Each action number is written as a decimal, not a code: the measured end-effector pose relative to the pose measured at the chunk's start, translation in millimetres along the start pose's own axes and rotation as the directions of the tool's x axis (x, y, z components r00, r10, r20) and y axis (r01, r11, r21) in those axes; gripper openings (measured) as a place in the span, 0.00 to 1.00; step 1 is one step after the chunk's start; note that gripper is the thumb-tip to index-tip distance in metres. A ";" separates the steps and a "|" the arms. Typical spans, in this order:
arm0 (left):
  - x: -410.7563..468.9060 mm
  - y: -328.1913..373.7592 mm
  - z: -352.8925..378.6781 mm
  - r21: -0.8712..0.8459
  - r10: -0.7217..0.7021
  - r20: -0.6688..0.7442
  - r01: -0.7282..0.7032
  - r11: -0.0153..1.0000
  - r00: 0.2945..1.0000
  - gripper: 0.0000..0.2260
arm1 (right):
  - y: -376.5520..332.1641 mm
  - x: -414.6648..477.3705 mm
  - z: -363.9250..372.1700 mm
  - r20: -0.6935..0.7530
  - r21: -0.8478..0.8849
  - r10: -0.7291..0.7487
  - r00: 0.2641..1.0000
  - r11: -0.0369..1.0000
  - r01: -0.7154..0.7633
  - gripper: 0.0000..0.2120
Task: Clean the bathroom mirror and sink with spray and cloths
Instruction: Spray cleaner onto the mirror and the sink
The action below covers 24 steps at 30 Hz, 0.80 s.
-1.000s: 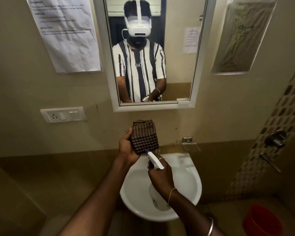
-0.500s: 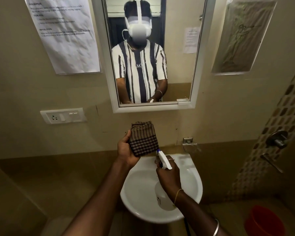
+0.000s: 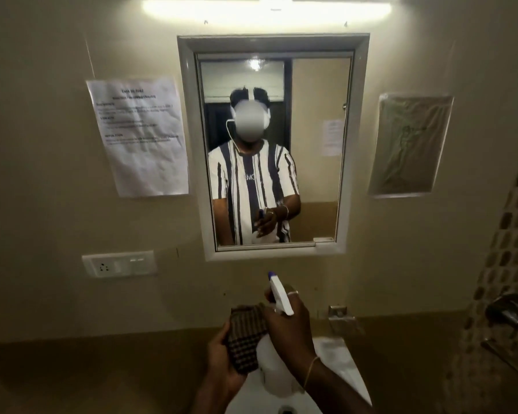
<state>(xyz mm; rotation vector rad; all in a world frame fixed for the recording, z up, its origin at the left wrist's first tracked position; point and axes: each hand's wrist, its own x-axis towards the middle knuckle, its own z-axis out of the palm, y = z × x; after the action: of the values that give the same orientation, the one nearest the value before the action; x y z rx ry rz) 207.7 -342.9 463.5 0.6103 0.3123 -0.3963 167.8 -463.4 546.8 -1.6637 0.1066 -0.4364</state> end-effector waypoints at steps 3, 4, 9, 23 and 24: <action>-13.0 -0.5 7.0 -0.030 -0.055 -0.075 0.053 0.998 0.996 0.24 | -45.2 23.4 10.9 0.020 0.014 -0.097 0.995 0.995 0.097 0.12; -14.7 -1.3 7.9 -0.030 -0.036 -0.094 0.034 0.999 0.995 0.23 | -61.7 30.3 15.0 0.020 0.024 -0.141 0.990 0.990 0.141 0.12; -9.4 3.9 6.9 -0.016 -0.002 -0.137 0.000 1.000 0.991 0.24 | -134.3 60.5 41.4 -0.013 0.096 -0.322 0.947 0.942 0.322 0.10; -18.4 86.5 62.5 0.002 0.250 0.137 -0.252 0.968 0.959 0.23 | -215.2 89.9 45.6 -0.029 0.143 -0.367 0.930 0.919 0.367 0.12; -19.3 94.8 68.9 -0.007 0.280 0.157 -0.283 0.959 0.947 0.23 | -219.2 93.1 46.0 -0.034 0.138 -0.379 0.925 0.915 0.380 0.12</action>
<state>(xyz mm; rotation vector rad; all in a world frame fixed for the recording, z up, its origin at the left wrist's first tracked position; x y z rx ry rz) 244.5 -308.6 571.1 0.6252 0.0686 -0.1697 229.6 -417.7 776.9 -1.5420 -0.2451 -0.7266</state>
